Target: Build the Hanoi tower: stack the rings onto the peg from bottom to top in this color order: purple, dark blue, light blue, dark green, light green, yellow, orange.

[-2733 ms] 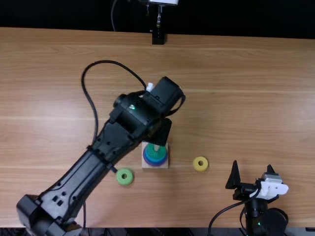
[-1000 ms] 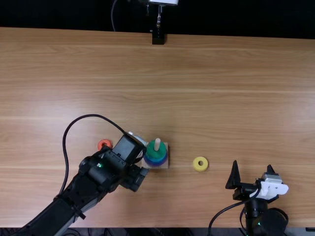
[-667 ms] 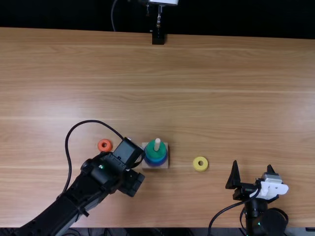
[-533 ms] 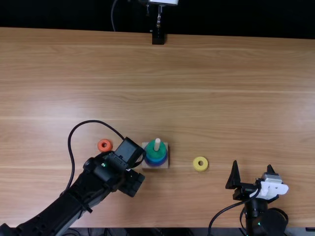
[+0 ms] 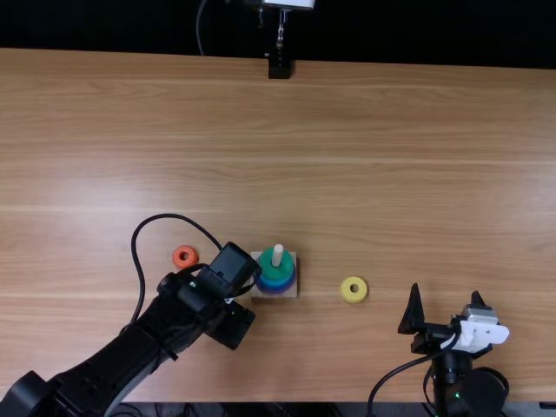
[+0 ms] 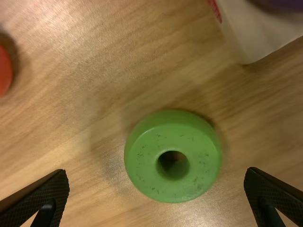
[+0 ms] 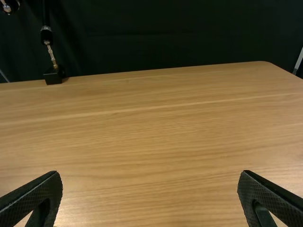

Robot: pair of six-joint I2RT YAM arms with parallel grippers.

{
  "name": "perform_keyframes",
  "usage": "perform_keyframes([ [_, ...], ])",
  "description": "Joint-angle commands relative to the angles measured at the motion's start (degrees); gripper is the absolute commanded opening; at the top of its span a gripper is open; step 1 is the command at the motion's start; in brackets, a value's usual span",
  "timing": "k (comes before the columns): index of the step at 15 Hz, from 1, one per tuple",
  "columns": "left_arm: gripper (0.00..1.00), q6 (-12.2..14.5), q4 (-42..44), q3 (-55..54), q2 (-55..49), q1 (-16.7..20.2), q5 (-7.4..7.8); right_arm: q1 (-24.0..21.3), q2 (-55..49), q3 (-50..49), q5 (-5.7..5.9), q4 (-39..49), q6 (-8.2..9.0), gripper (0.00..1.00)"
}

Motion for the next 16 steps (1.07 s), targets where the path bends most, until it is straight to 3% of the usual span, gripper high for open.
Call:
perform_keyframes([
  [1, 1.0, 0.17, 0.23, -0.49, 0.57, 0.1, 0.15, -0.06, -0.4, -2.87, 0.76, -3.48, 0.21, 1.0],
  [6, 1.0, 0.17, 7.3, -0.67, 2.24, 0.1, 0.25, -0.06, -0.4, -2.87, 0.76, -3.48, 0.21, 1.0],
  [16, 1.0, -0.04, 6.67, -2.16, 2.24, 0.45, 0.15, -0.06, -0.4, -2.87, 0.76, -3.48, 0.21, 1.0],
])
